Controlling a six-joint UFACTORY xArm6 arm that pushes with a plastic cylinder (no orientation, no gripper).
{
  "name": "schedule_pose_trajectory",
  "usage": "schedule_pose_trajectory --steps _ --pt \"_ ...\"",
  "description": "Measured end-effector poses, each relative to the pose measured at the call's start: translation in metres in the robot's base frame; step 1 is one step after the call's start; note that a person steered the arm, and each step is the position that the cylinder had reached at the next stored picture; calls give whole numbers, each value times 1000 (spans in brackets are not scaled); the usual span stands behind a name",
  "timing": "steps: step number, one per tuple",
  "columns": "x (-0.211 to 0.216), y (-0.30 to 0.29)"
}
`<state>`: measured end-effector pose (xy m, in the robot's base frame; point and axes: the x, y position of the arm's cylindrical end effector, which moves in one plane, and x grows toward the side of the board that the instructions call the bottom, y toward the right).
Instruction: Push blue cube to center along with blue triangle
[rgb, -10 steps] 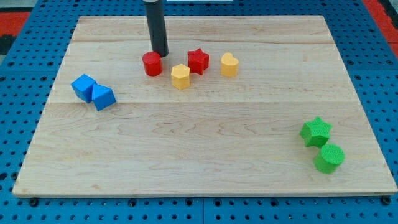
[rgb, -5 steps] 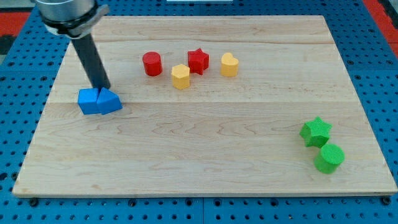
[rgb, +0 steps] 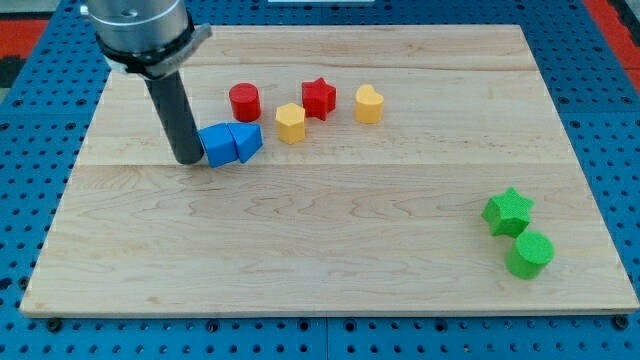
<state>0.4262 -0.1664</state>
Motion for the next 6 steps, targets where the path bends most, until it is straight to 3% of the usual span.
schedule_pose_trajectory --steps 2,4,6 --pt "-17 16" --pt "10 119" --pt "56 133"
